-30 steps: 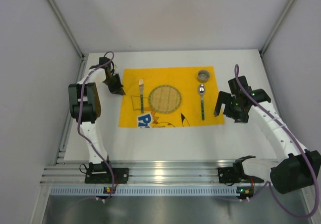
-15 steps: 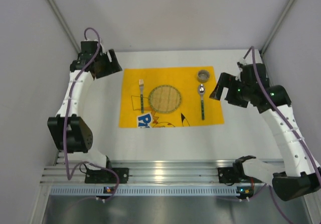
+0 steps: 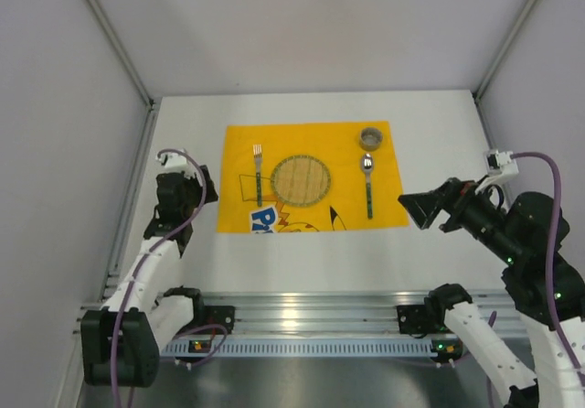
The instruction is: Set the dinner table for one person
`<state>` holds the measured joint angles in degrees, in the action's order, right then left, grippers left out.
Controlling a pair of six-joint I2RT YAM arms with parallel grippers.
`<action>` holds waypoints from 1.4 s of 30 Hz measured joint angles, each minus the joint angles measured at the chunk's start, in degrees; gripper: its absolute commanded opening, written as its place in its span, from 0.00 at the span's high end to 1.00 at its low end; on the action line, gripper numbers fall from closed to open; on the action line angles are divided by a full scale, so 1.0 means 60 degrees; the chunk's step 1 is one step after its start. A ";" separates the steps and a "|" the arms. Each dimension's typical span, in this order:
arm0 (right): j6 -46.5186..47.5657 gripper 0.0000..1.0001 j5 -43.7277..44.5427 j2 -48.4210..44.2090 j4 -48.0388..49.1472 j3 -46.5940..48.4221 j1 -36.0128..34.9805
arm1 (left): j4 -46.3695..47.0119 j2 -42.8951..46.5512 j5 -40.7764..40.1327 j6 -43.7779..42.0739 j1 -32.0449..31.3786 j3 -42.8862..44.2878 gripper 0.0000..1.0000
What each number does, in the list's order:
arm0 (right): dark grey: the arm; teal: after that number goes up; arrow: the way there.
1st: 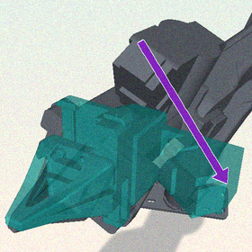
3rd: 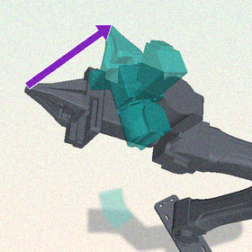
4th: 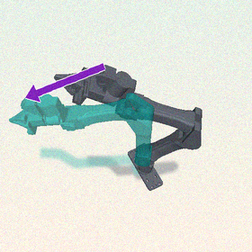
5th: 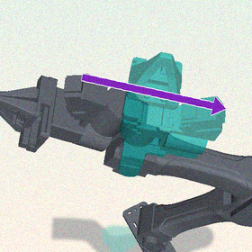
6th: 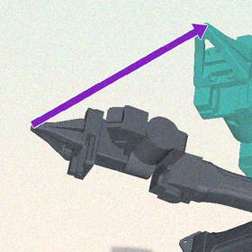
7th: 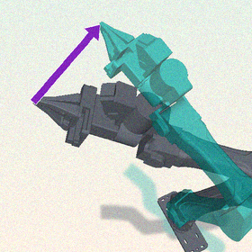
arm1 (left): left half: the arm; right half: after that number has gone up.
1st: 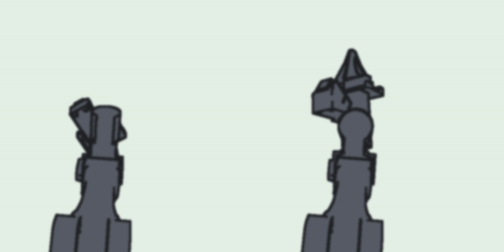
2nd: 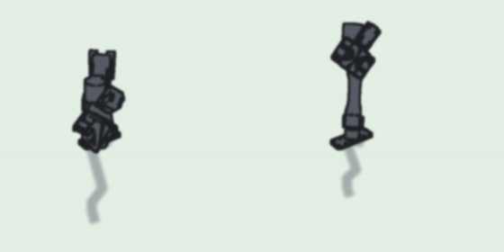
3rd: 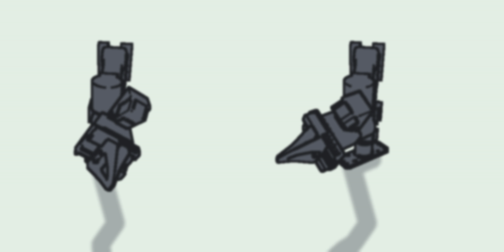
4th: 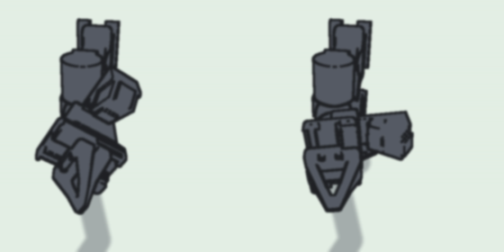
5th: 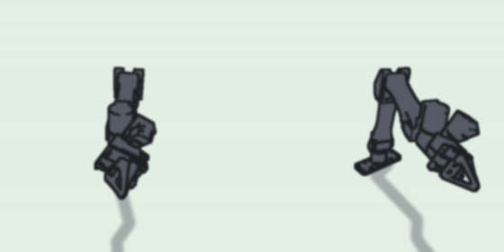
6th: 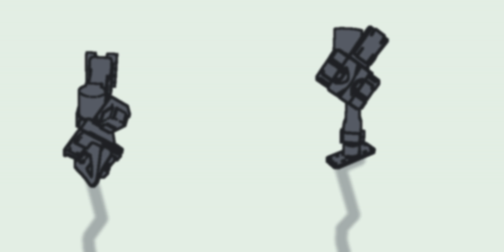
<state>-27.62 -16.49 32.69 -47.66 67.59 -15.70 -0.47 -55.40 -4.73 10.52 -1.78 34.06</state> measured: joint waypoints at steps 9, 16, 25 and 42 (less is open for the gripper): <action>0.0776 0.00 0.0171 -0.2645 0.0601 -0.1279 -0.0007 | 0.4466 -0.1614 -0.1005 -0.0324 0.0007 -0.2787 0.15; 0.1107 0.00 0.0244 -0.3195 0.0656 -0.1410 -0.0007 | 0.7384 -0.4065 -0.1005 -0.0586 0.0018 -0.3191 0.14; 0.1432 0.00 0.0280 -0.1912 0.0583 -0.1435 -0.0007 | 0.9803 -0.5876 -0.0780 -0.1042 0.0018 -0.3064 0.12; 0.2237 0.00 0.2222 0.1898 -0.0674 -0.1548 -0.1843 | 0.9941 -0.5869 -0.0681 -0.1107 0.0018 -0.2907 0.01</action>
<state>-14.20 -3.16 44.07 -51.70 58.30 -26.76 59.18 -90.61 -8.82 3.88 -1.67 16.62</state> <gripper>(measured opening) 0.996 0.987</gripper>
